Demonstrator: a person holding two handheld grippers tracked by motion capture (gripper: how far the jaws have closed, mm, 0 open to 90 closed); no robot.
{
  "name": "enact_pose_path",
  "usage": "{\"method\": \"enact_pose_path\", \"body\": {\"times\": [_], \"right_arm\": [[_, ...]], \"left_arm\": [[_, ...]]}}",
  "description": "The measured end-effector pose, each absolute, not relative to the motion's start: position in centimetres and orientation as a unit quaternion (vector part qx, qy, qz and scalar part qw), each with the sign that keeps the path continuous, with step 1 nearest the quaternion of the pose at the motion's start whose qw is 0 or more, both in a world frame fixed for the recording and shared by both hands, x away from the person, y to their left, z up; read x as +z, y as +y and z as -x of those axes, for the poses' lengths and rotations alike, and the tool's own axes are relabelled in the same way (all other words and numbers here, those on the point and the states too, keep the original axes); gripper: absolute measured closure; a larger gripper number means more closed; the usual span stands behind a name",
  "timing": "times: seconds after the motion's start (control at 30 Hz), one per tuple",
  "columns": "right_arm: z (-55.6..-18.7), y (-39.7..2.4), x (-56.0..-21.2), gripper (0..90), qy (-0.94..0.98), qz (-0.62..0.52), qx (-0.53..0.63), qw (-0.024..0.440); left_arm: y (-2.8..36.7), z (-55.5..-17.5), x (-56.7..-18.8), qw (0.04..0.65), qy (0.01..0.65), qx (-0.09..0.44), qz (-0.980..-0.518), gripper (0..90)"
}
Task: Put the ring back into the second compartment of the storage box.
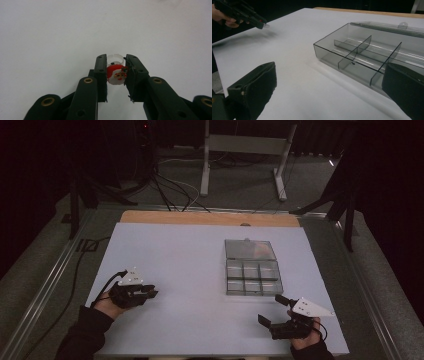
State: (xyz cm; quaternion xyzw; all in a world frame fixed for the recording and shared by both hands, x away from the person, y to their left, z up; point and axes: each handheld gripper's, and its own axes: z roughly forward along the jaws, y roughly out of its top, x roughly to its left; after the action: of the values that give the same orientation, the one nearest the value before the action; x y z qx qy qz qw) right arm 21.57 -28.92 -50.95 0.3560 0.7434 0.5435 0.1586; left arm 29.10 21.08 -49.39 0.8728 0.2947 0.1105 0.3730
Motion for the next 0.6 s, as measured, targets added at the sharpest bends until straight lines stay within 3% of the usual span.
{"method": "enact_pose_path", "body": {"times": [0.6], "right_arm": [[-21.6, -28.9, -51.0, 0.0, 0.743, -0.357, 0.544, 0.158]], "left_arm": [[18.0, -29.9, -49.4, 0.382, 0.266, 0.087, -0.881, 73.4]]}}
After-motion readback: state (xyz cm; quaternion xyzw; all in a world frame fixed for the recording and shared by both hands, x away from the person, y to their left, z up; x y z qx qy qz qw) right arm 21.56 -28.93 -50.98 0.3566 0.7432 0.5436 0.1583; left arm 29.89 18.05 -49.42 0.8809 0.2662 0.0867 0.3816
